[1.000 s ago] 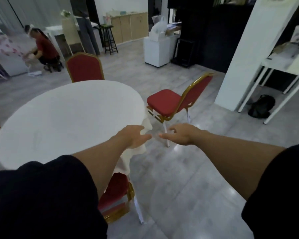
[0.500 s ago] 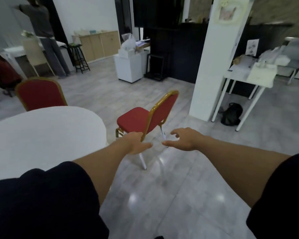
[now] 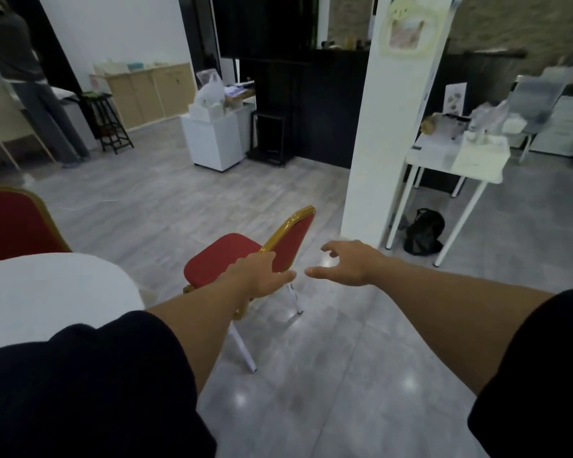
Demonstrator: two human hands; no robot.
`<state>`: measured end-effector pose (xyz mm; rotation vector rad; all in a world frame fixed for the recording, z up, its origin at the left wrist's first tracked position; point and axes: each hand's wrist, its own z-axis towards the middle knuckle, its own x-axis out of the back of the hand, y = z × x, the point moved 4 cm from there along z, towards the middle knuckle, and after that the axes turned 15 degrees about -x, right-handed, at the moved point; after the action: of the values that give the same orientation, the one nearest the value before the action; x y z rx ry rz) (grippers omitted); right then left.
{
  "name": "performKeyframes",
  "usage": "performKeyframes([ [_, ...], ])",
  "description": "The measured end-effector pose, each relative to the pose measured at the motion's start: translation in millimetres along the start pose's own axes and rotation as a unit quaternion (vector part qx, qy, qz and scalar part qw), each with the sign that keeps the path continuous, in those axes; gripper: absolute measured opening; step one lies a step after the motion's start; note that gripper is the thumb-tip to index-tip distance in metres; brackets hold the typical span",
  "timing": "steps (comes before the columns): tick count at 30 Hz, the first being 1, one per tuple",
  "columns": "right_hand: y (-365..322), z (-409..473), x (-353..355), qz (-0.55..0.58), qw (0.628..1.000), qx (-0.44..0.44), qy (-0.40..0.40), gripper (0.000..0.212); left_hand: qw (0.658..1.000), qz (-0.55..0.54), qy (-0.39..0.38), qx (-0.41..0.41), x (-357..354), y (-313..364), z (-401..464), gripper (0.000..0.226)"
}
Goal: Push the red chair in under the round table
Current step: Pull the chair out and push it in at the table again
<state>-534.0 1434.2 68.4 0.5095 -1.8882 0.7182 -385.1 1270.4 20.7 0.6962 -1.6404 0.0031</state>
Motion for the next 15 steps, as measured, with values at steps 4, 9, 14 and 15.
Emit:
performKeyframes([
  [4,3.7,59.4,14.3,0.000,1.000,0.024,-0.013,0.100,1.000,-0.015,0.006,0.009,-0.3,-9.2,56.9,0.110],
  [9,10.9,135.8,30.6,-0.013,0.997,0.071,-0.014,0.102,0.999,-0.013,0.029,0.044,-3.5,-11.0,115.9,0.106],
  [14,19.4,219.7,40.3,-0.028,0.992,0.113,-0.054,0.099,0.992,-0.043,0.048,0.109,-5.0,-12.2,170.4,0.109],
  [15,18.9,234.8,42.3,-0.022,0.991,0.122,-0.059,0.096,0.990,-0.049,0.054,0.123,-3.3,-12.3,179.3,0.105],
])
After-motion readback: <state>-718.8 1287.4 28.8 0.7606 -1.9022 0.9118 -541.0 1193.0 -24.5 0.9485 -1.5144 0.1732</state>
